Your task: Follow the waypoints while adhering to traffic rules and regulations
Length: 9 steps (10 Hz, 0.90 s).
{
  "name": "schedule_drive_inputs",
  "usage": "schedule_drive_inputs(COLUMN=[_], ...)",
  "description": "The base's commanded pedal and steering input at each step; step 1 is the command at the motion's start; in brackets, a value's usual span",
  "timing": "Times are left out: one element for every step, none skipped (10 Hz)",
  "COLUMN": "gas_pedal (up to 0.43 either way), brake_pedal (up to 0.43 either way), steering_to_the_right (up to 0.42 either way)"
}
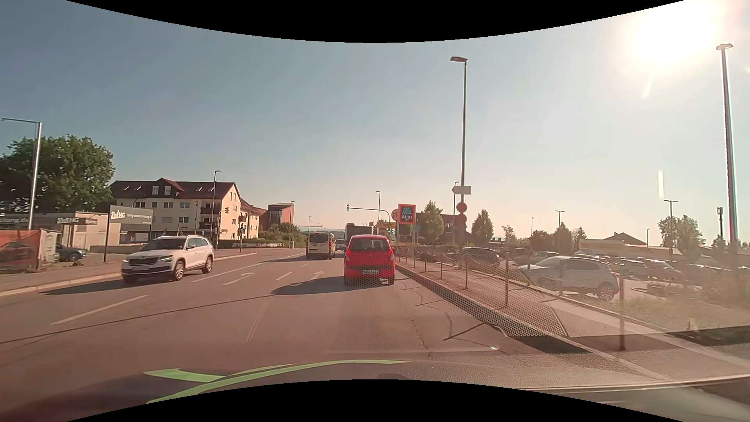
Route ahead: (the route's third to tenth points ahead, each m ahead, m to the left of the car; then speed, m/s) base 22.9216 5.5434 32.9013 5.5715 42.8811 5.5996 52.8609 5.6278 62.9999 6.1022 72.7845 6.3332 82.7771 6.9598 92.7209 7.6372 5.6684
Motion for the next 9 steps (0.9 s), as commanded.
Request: schedule_drive_inputs(gas_pedal=[0.047, 0.039, 0.039, 0.039, 0.039, 0.039, 0.039, 0.039, 0.047], brake_pedal=[0.0, 0.0, 0.0, 0.0, 0.0, 0.0, 0.0, 0.0, 0.0], steering_to_the_right=[-0.019, -0.019, -0.018, -0.016, -0.016, -0.016, -0.016, -0.016, -0.016])
